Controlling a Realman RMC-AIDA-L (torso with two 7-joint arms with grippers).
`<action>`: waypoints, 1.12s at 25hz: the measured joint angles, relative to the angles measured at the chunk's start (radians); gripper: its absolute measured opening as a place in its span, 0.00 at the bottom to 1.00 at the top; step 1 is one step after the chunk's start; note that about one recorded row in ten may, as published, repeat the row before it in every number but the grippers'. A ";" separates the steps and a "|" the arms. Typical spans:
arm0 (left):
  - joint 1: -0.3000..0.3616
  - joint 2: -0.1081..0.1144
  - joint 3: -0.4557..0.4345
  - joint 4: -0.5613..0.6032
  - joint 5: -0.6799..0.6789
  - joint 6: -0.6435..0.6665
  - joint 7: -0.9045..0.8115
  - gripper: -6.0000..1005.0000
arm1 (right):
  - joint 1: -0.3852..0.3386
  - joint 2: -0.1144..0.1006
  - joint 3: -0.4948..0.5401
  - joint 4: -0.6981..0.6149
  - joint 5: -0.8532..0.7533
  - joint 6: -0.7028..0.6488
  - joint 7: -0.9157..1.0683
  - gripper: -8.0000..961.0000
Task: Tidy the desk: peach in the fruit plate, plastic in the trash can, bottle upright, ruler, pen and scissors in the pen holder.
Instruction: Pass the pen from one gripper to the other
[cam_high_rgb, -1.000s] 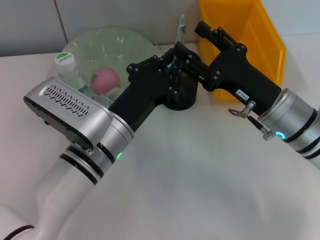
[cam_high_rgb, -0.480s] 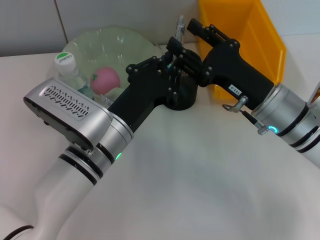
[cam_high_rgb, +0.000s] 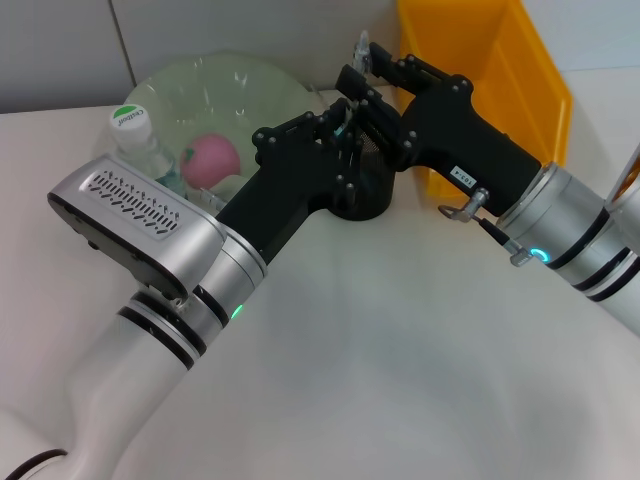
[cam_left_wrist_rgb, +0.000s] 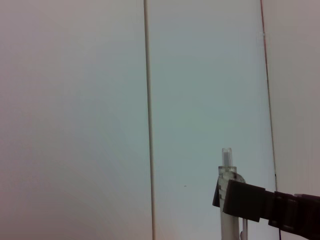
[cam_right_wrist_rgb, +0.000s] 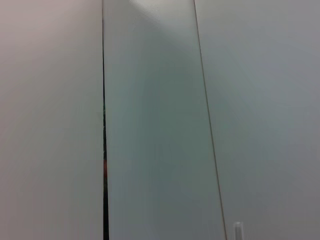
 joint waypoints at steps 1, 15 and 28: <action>0.000 0.000 0.000 0.000 0.000 0.000 0.000 0.14 | 0.000 0.000 0.000 0.000 0.000 0.000 0.000 0.40; 0.000 0.000 0.000 -0.002 0.000 -0.004 0.000 0.15 | 0.007 0.003 0.025 0.024 -0.004 0.014 -0.042 0.22; -0.006 0.000 -0.004 -0.002 0.002 -0.007 -0.009 0.21 | 0.008 0.001 0.026 0.025 -0.001 0.017 -0.035 0.15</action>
